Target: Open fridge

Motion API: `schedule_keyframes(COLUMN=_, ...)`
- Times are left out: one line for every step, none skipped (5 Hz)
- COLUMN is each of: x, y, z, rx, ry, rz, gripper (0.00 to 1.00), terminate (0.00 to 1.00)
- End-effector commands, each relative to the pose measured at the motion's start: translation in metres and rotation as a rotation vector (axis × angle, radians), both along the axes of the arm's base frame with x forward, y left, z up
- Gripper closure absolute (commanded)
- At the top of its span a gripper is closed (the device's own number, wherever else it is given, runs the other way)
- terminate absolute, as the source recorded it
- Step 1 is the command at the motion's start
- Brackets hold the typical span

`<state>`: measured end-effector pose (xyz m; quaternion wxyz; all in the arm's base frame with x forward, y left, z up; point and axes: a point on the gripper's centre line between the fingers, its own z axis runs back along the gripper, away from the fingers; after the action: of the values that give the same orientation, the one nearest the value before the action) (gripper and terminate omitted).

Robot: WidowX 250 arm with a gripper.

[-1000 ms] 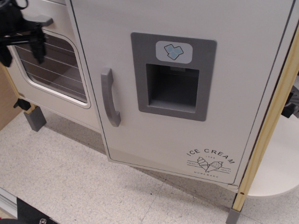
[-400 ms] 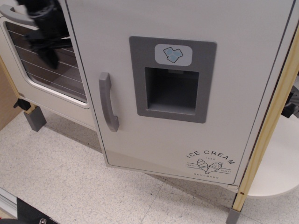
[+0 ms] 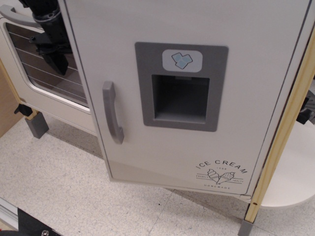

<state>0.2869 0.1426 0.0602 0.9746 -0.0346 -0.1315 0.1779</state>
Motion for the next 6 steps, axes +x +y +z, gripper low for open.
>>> schedule_keyframes(x=-0.04, y=0.009, z=0.043, rx=0.035, ry=-0.001, rz=0.024, gripper=0.0, terminate=0.0)
schedule_keyframes(x=-0.066, y=0.002, z=0.056, rx=0.033, ry=0.017, rz=0.062, gripper=0.0, terminate=0.0)
schedule_keyframes(x=-0.103, y=-0.009, z=0.069, rx=0.016, ry=0.03, rz=0.083, gripper=0.0, terminate=0.0)
schedule_keyframes(x=-0.13, y=-0.021, z=0.077, rx=0.0, ry=0.043, rz=0.029, gripper=0.0, terminate=0.0)
schedule_keyframes(x=-0.147, y=-0.033, z=0.085, rx=-0.04, ry=0.075, rz=-0.018, gripper=0.0, terminate=0.0)
schedule_keyframes(x=-0.158, y=-0.05, z=0.086, rx=-0.052, ry=0.09, rz=-0.058, gripper=0.0, terminate=0.0)
